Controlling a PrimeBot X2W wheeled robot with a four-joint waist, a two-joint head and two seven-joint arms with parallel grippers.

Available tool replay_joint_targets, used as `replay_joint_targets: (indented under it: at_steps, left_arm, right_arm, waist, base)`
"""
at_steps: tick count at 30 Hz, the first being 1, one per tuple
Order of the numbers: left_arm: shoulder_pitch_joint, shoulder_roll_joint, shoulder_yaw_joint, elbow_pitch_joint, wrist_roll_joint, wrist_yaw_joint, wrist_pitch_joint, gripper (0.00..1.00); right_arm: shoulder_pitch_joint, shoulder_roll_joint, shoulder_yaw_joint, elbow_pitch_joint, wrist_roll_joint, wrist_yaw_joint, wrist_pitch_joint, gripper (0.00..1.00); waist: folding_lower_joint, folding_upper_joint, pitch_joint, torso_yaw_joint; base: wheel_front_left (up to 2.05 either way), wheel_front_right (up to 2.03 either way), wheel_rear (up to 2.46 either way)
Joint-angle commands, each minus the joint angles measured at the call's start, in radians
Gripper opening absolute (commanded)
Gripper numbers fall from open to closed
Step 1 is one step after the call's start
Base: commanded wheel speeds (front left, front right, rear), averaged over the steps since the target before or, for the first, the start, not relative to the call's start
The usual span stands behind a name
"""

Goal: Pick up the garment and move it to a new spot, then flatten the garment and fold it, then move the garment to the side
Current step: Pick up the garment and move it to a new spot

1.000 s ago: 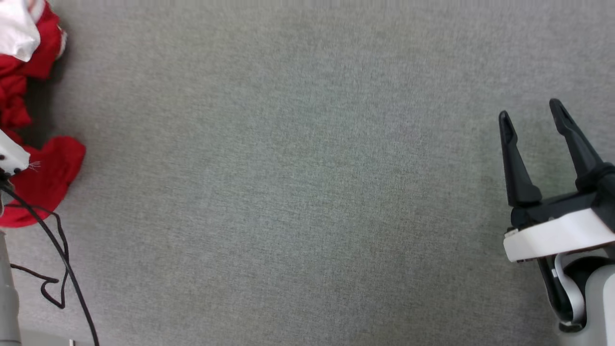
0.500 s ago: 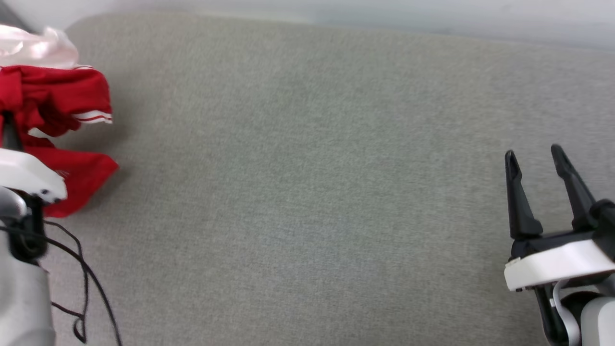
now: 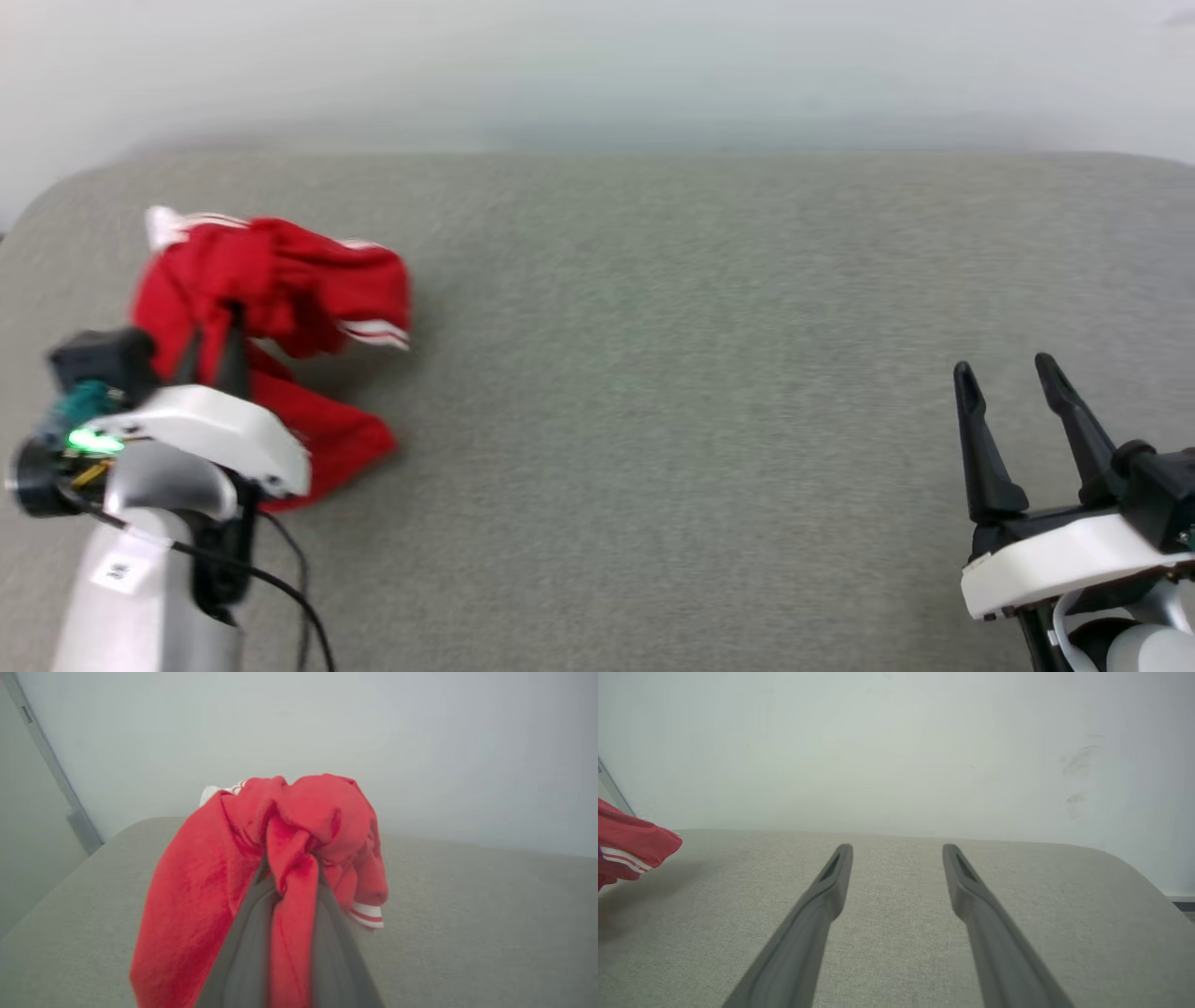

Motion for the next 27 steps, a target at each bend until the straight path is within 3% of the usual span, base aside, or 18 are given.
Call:
replay_joint_targets:
  at_steps: [1,8,16,22,27]
  left_arm:
    - [0.015,-0.005,-0.013,-0.012,0.002,-0.008,0.012,0.0]
    - [0.04,-0.069,-0.13,-0.075,0.001,-0.046,0.067,0.0]
    - [-0.014,-0.135,-0.314,-0.06,0.003,-0.098,0.089,0.0]
    - [-0.005,-0.154,-0.473,-0.019,0.002,-0.115,0.115,0.0]
    - [0.009,-0.138,-0.547,0.015,-0.009,-0.12,0.114,0.0]
  right_arm:
    - [0.02,0.003,0.0,0.002,0.004,-0.001,0.001,1.0]
    - [0.026,0.003,0.005,-0.004,0.016,-0.001,0.01,1.0]
    - [0.004,0.003,-0.003,-0.004,0.043,-0.001,0.0,1.0]
    - [-0.02,0.003,0.007,0.006,0.059,-0.001,-0.019,1.0]
    - [-0.034,0.003,0.015,0.028,0.07,-0.001,-0.041,1.0]
  waist:
    - [0.0002,0.0,-0.037,-0.049]
    - [0.0002,0.0,-0.042,-0.149]
    - [0.0002,0.0,0.028,-0.242]
    - [0.0002,0.0,0.098,-0.292]
    - [0.0002,0.0,0.135,-0.312]
  base:
    - [0.0,0.0,0.0]
    - [0.0,0.0,0.0]
    - [0.0,0.0,0.0]
    - [0.0,0.0,0.0]
    - [0.0,0.0,0.0]
